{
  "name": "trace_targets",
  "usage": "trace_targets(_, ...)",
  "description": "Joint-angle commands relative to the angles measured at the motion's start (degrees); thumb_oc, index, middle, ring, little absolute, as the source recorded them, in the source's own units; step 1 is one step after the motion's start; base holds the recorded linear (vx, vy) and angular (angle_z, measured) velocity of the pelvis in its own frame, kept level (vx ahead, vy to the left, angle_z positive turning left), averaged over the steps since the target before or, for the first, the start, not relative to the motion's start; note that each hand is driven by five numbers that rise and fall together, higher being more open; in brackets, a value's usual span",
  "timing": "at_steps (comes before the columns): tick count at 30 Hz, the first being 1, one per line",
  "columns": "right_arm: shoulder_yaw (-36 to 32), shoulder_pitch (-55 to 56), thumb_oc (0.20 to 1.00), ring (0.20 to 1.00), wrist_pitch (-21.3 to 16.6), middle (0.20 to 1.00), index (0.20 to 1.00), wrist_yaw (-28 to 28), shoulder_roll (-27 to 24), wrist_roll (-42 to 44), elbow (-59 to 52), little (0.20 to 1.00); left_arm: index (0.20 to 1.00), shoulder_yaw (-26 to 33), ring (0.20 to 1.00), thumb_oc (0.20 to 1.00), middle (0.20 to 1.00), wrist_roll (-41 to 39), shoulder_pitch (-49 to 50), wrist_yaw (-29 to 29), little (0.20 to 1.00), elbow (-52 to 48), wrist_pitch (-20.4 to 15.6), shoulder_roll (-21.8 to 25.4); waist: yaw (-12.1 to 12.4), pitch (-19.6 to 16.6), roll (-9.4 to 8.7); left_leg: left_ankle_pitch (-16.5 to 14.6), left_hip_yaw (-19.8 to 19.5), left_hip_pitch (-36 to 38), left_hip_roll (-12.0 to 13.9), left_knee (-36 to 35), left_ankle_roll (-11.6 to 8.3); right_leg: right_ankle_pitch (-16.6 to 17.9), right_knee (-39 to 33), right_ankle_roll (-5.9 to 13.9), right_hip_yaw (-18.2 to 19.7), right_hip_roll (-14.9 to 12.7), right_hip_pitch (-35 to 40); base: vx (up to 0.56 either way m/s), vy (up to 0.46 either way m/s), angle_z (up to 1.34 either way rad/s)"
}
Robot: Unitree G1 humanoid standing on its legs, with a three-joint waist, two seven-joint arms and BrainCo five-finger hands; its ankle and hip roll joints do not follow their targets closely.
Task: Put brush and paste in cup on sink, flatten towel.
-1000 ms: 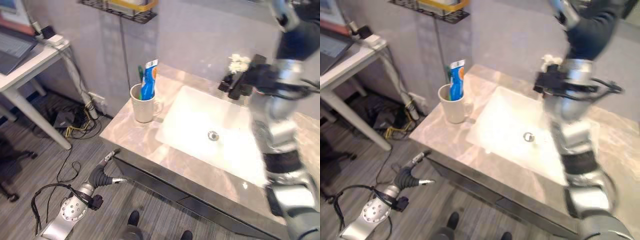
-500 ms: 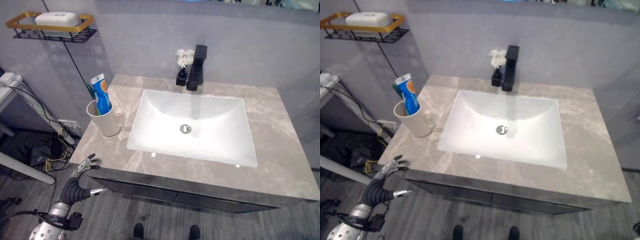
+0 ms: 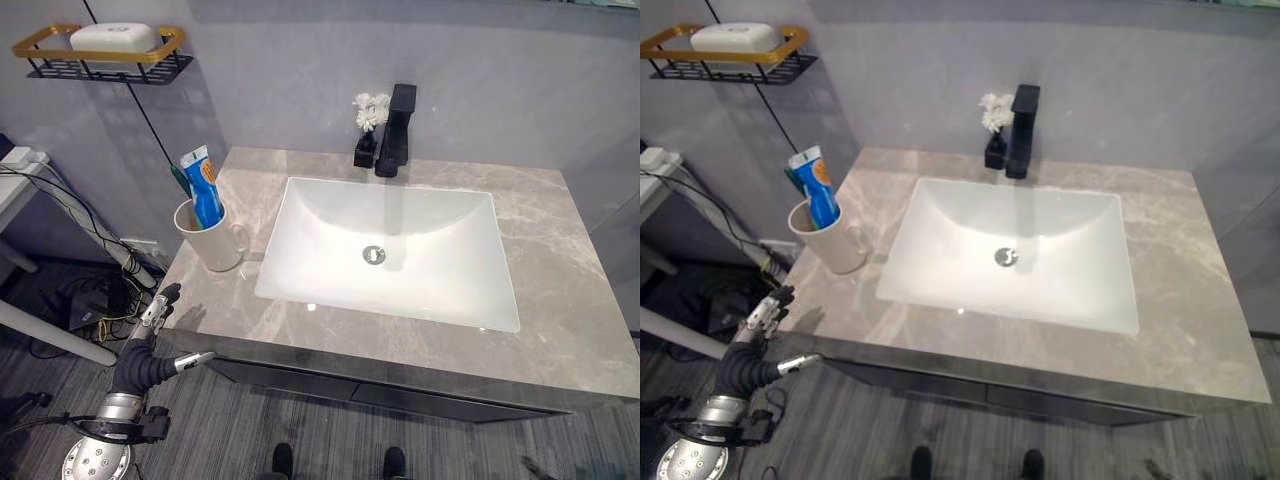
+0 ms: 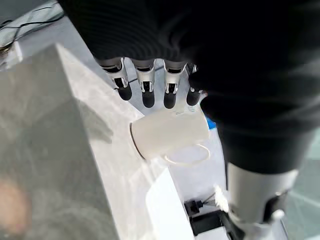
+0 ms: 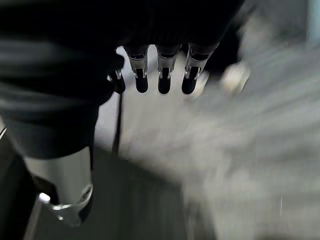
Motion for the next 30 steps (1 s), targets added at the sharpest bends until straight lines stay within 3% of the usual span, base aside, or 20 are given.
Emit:
trace_targets(1, 3.29, -4.52, 1.0, 1.0, -0.47, 1.0, 1.0, 4.05, -4.09, -5.43, -1.81, 1.0, 0.495, 3.2, 0.495, 0.495, 0.495, -2.93, -2.57, -0.36, 0.495, -2.05, -2.16, 1.13, 1.16, 1.94, -0.64, -1.62, -0.57, -0.59, -1.68, 0.56, 0.38, 2.04, 0.44, -0.09, -0.13, -0.82, 2.81, -0.01, -0.018, 0.07)
trace_targets(2, 3.35, -4.53, 1.0, 1.0, -0.42, 1.0, 1.0, 4.03, -4.09, -5.48, -1.85, 1.0, 0.391, 3.27, 0.391, 0.391, 0.391, -2.94, -2.52, -0.38, 0.391, -2.06, -2.16, 1.1, 1.05, 1.93, -0.64, -1.61, -0.61, -0.6, -1.68, 0.56, 0.37, 2.03, 0.44, -0.09, -0.17, -0.81, 2.83, 0.01, -0.03, 0.06)
trace_targets(3, 6.01, -6.18, 1.0, 1.0, 0.17, 1.0, 1.0, 4.8, -4.33, -6.62, -1.65, 1.0, 0.2, 3.12, 0.2, 0.2, 0.2, -3.85, -3.53, -0.36, 0.2, -1.61, -2.05, 0.98, 1.59, 1.99, -0.65, -1.45, -0.74, -0.78, -1.63, 0.56, 0.28, 2.03, 0.44, -0.07, -0.35, -0.82, 2.8, 0.01, -0.025, 0.03)
trace_targets(15, 15.3, -10.01, 1.0, 1.0, 1.32, 1.0, 1.0, 8.23, -5.09, -12.03, -4.12, 1.0, 0.2, 1.84, 0.2, 0.2, 0.2, -7.94, -7.93, -1.29, 0.2, 0.06, -1.09, -0.05, 3.01, 2.92, 0.18, -0.59, -1.5, -3.21, -2.15, 0.56, 0.03, 2.16, 0.44, 0.02, -1.25, -1.2, 1.18, 0.02, -0.01, 0.05)
trace_targets(30, 15.67, -11.9, 1.0, 1.0, 2.24, 1.0, 1.0, 6.16, -4.01, -13.62, 1.13, 1.0, 0.2, 0.61, 0.2, 0.2, 0.2, -10.05, -12.7, -0.14, 0.2, 1.72, -0.41, -0.65, 1.8, 4.34, 1.4, -0.54, -0.48, -5.22, -2.21, 0.56, -0.28, 2.19, 0.44, 0.08, -0.02, -1.3, -1.55, 0.04, -0.009, 0.0)
